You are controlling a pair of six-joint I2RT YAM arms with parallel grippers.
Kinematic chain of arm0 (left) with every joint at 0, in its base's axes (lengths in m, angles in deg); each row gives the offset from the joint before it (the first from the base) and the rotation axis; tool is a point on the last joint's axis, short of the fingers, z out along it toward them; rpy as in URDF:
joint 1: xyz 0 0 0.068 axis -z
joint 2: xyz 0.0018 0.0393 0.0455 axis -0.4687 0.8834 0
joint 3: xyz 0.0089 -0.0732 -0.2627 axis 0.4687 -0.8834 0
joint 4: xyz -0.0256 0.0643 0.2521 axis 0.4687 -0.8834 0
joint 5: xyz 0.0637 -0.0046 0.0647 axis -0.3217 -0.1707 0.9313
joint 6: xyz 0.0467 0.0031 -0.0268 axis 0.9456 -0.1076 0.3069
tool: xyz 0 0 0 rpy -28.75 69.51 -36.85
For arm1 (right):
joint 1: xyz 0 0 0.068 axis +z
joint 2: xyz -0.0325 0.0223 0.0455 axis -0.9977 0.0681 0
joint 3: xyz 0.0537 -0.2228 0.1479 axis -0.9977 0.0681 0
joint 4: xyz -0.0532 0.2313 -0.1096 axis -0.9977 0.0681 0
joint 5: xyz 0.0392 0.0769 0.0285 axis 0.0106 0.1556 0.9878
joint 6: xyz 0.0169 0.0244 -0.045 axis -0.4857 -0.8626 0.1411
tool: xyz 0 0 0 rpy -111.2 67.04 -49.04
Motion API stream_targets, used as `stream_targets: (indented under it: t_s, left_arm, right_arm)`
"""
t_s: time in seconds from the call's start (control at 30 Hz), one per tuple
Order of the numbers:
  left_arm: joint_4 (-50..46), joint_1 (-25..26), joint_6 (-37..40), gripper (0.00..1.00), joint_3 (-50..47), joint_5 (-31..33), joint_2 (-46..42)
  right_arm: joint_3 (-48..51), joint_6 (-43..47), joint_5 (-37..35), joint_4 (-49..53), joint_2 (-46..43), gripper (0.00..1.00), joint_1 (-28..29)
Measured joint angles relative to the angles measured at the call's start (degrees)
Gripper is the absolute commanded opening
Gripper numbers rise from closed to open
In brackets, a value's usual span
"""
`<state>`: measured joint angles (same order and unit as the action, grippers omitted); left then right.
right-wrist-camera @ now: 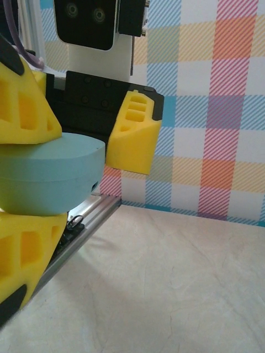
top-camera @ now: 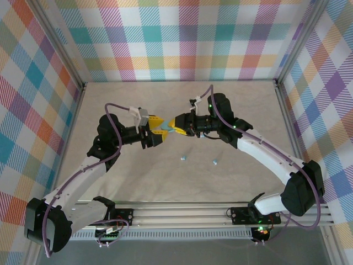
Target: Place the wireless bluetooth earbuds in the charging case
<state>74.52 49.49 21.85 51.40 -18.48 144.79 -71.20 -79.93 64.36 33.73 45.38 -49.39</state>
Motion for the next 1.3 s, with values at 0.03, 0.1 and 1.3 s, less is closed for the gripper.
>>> stream_targets:
  t_s: [0.03, 0.1, 1.3]
  left_arm:
    - [0.63, 0.0, -0.02, 0.58, 0.0, -0.63, 0.39]
    - [1.38, 0.0, 0.02, 0.6, 0.04, -1.53, 1.31]
    - [0.02, 0.07, 2.54, 0.3, 3.91, -6.75, 6.34]
  right_arm:
    - [0.0, -0.22, 0.39, -0.26, 0.0, 0.1, 0.0]
    - [-0.04, -0.61, 0.9, -0.74, 0.0, 0.1, 0.0]
    - [0.33, -4.7, 3.37, -5.92, -0.07, 0.06, -0.39]
